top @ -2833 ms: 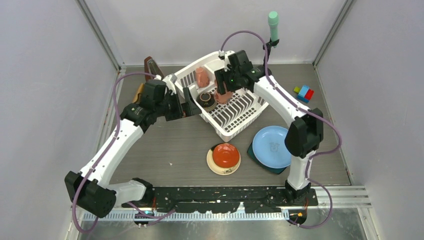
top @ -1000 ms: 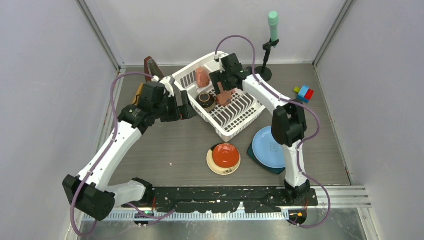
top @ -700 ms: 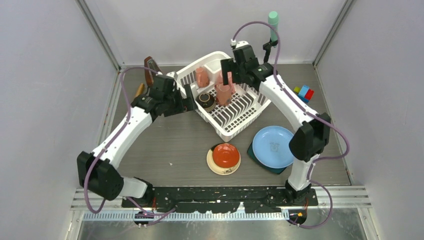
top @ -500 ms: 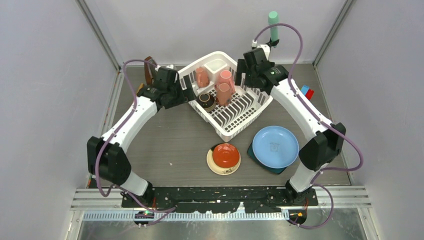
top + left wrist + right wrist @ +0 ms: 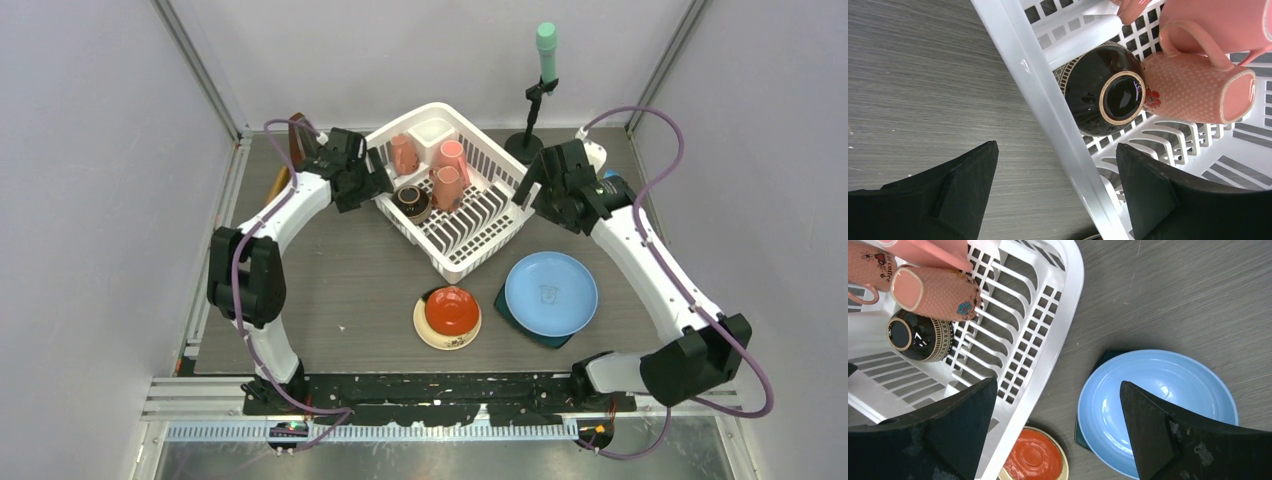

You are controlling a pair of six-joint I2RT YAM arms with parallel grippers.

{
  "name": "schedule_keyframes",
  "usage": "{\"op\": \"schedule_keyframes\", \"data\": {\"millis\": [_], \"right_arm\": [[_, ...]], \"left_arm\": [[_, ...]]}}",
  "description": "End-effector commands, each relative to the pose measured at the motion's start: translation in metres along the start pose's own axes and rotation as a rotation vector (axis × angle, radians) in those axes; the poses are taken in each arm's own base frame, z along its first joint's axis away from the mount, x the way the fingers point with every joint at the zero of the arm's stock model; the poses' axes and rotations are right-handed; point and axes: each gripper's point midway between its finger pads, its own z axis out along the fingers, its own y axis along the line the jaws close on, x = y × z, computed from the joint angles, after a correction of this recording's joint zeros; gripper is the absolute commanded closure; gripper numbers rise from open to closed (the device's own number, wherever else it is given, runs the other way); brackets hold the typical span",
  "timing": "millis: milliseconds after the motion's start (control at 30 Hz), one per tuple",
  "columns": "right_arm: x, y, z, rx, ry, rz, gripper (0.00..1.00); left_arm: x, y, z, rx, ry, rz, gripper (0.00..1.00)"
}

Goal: Load the mixed dishes into the dish rack

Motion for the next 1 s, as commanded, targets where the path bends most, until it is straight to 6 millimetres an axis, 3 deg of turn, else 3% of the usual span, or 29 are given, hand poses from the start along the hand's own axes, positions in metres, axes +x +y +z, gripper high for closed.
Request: {"op": "schedule_keyframes", "data": {"millis": [0,100,167,300,433,667,867,967], "right_arm": [[-0.004,0.011,-0.009,-0.088,-0.052,0.106,0.0],[0.009,0.009,0.0,-0.084,-0.022,0.133,0.0],[0.015,0.012,0.005,-0.093,0.002,0.156,0.0],[0.032,0.042,0.012,-0.239,0.086,0.157,0.01],[0.045,0.056,0.024,-0.3,0.142,0.145,0.02],[0.069,0.071,0.043,-0.339,0.261,0.15,0.04],[0.069,0.099,0.055,-0.399,0.292,0.137,0.07],[0.068,0.114,0.064,-0.405,0.298,0.106,0.07]], "left_arm": [[-0.015,-0.022,0.003,0.082,-0.033,-0.046,0.13],[-0.01,-0.019,0.004,0.075,-0.027,-0.063,0.34],[-0.009,-0.014,-0.003,0.074,-0.052,-0.078,0.44],[-0.004,0.002,-0.023,0.057,-0.12,-0.089,0.6],[0.011,0.012,-0.043,0.077,-0.129,-0.094,0.74],[0.022,0.031,-0.08,0.072,-0.191,-0.117,0.76],[0.024,0.047,-0.109,0.052,-0.26,-0.136,0.75],[0.029,0.053,-0.112,0.045,-0.275,-0.15,0.75]]}}
